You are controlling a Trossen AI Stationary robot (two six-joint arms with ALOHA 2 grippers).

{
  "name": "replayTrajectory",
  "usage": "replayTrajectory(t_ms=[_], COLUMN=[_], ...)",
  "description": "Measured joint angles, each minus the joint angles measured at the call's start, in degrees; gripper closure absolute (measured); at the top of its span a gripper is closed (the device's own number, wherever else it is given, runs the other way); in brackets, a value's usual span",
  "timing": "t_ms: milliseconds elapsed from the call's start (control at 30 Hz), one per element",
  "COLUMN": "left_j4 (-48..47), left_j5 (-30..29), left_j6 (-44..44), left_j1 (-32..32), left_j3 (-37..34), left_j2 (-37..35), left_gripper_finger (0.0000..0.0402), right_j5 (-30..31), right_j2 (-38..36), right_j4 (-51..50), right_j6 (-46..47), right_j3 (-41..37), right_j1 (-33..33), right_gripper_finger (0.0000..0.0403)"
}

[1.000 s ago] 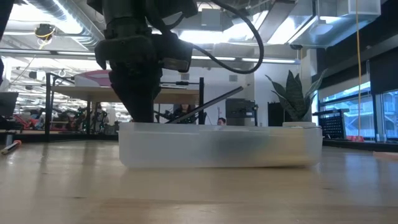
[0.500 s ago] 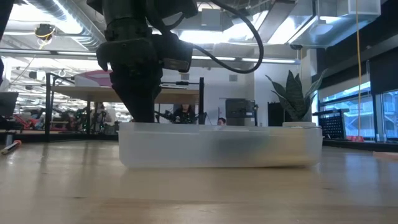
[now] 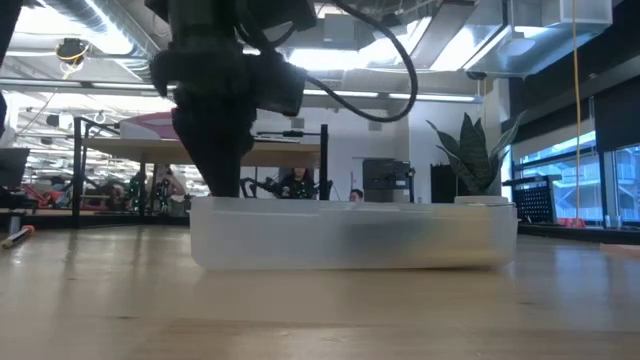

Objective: Pack school essentials
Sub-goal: Put the orange pencil into the blue supply box

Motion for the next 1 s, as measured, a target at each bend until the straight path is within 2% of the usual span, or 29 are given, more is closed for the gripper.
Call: replayTrajectory(t_ms=[400,533,700,767,900,1000], left_j4=[-15.0,-24.7,-37.0,-39.5,-38.3,-35.2], left_j5=[-2.2,-4.5,-4.4,-2.9,5.4,9.2], left_j6=[-8.9,-9.7,-19.6,-25.7,-31.2,-36.7], left_j1=[1.0,1.0,0.9,0.9,0.9,0.9], left_j3=[0.0,0.0,0.0,-1.1,-6.3,-11.5], left_j2=[-14.7,-19.1,-20.4,-20.5,-20.4,-20.4], left_gripper_finger=[0.0335,0.0335,0.0335,0.0335,0.0335,0.0335], right_j5=[0.0,0.0,0.0,0.0,0.0,0.0], right_j2=[0.0,0.0,0.0,0.0,0.0,0.0], right_j4=[0.0,0.1,0.4,0.7,0.8,1.0], right_j6=[0.2,0.2,0.1,0.2,0.2,-0.1], right_j3=[0.0,0.0,0.0,0.0,0.0,0.0], right_j1=[0.0,0.0,0.0,0.0,0.0,0.0], right_gripper_finger=[0.0247,0.0247,0.0247,0.0247,0.0247,0.0247])
